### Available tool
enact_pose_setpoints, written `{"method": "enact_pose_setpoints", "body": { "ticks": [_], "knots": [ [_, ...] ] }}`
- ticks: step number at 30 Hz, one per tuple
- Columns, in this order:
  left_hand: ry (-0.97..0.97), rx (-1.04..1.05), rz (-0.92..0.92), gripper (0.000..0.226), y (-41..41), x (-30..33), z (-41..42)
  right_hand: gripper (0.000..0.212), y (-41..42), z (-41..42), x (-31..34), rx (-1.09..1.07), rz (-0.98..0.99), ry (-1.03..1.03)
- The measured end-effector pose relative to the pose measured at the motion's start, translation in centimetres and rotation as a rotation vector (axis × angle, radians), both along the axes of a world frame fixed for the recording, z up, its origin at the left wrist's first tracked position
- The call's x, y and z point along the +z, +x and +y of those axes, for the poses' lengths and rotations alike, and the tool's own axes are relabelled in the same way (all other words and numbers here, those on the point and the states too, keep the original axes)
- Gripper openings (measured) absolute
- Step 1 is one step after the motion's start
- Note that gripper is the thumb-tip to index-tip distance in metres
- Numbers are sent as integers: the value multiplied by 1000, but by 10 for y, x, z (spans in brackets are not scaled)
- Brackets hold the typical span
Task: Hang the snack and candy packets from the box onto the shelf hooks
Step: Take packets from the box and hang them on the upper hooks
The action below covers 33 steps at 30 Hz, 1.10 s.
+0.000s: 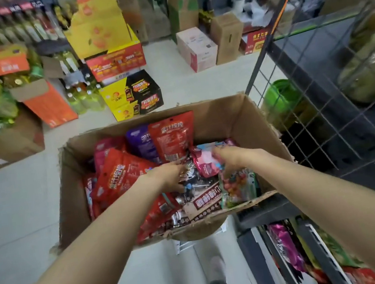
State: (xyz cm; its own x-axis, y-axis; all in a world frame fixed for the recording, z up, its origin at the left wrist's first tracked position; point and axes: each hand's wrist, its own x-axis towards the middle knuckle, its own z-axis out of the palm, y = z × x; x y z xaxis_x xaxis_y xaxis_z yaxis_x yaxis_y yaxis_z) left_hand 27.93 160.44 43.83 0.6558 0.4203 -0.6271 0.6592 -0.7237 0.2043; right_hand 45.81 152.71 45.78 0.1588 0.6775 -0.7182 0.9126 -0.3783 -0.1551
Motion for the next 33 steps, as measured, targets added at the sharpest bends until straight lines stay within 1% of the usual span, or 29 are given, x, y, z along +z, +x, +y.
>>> {"method": "enact_pose_setpoints", "body": {
  "ticks": [2, 3, 4, 6, 9, 10, 11, 12, 14, 15, 16, 18, 19, 21, 23, 25, 27, 30, 33],
  "knots": [
    [23, -29, 45, 82, 1, -11, -1, 95, -1, 4, -8, 48, -32, -51],
    [43, -40, 49, 83, 1, -14, 0, 96, -3, 5, -11, 86, -67, -70],
    [48, -42, 39, 82, 1, -15, 2, 89, -4, 6, -14, 138, -100, -68],
    [0, -26, 11, 82, -1, -20, 10, 58, -7, 6, -15, 222, -153, -58],
    [-59, 12, -32, 83, -7, -26, 16, 37, -9, 8, -12, 246, -168, -63],
    [-68, 18, -44, 83, -9, -28, 15, 24, -8, 10, -10, 274, -161, -69],
    [-75, 19, -63, 83, -11, -28, 14, 20, -7, 13, -7, 296, -147, -70],
    [-83, 19, -80, 83, -12, -28, 12, 29, -6, 15, -5, 304, -126, -59],
    [-99, 18, -108, 80, -14, -24, 8, 36, -6, 20, 2, 315, -76, 28],
    [-90, 18, -123, 75, -15, -22, 5, 37, -7, 21, 3, 299, -46, 85],
    [-54, 10, -155, 66, -15, -20, 1, 35, -7, 22, 5, 283, -30, 125],
    [75, -39, -272, 39, -13, -14, -9, 33, -9, 22, 9, 288, -38, 155],
    [107, -69, -336, 30, -9, -11, -14, 31, -10, 20, 11, 294, -57, 151],
    [47, -107, -389, 25, 3, -6, -22, 24, -8, 16, 15, 303, -117, 118],
    [-66, -132, -312, 31, 19, -4, -30, 17, -5, 10, 18, 308, -159, 53],
    [-179, -149, -221, 40, 35, -5, -38, 19, -3, 4, 16, 291, -148, 11],
    [-228, -183, -169, 45, 48, -8, -47, 18, -1, 0, 13, 261, -130, 22],
    [-217, -248, -150, 35, 61, -12, -57, 16, -1, -1, 14, 208, -125, 70],
    [-201, -239, -158, 22, 65, -14, -58, 31, 2, 3, 18, 173, -145, 124]
  ]
}}
